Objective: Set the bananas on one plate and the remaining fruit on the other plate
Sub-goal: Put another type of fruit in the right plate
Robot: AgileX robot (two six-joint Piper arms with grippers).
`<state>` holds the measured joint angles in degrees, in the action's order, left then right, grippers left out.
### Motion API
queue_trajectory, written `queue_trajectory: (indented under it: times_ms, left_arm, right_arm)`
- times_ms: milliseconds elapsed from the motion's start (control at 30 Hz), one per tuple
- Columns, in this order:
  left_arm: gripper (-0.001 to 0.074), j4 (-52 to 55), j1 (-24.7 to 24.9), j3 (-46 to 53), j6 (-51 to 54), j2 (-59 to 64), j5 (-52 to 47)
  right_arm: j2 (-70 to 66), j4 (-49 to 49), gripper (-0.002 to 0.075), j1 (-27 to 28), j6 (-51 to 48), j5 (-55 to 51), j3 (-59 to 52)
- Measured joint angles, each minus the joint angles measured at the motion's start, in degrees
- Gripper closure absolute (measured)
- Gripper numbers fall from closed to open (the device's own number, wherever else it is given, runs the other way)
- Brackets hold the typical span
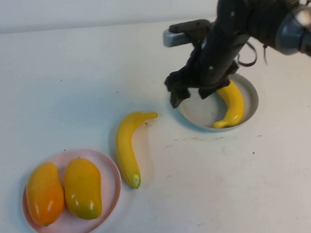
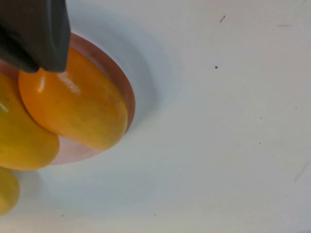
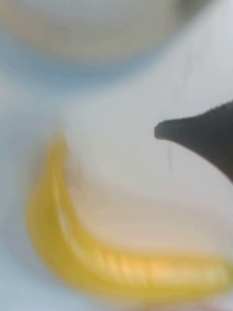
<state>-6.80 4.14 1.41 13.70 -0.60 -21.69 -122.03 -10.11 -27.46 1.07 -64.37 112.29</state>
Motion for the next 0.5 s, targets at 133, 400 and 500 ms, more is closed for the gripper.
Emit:
queue_trajectory:
  times_ms: [133, 400, 500]
  left_arm:
    - [0.0739, 0.0, 0.0, 0.0, 0.0, 0.0, 0.0]
    - [0.0739, 0.0, 0.0, 0.0, 0.0, -0.09, 0.0]
    - [0.0739, 0.0, 0.0, 0.0, 0.0, -0.09, 0.0]
  right_arm:
    - [-0.34, -2.29, 0.0177, -5.85, 3.64, -0.8, 0.0]
    - [-3.09, -7.93, 0.0174, -13.56, 5.45, 5.35, 0.0]
    - [-4.43, -8.47, 0.0173, -14.49, 6.92, 8.17, 0.0]
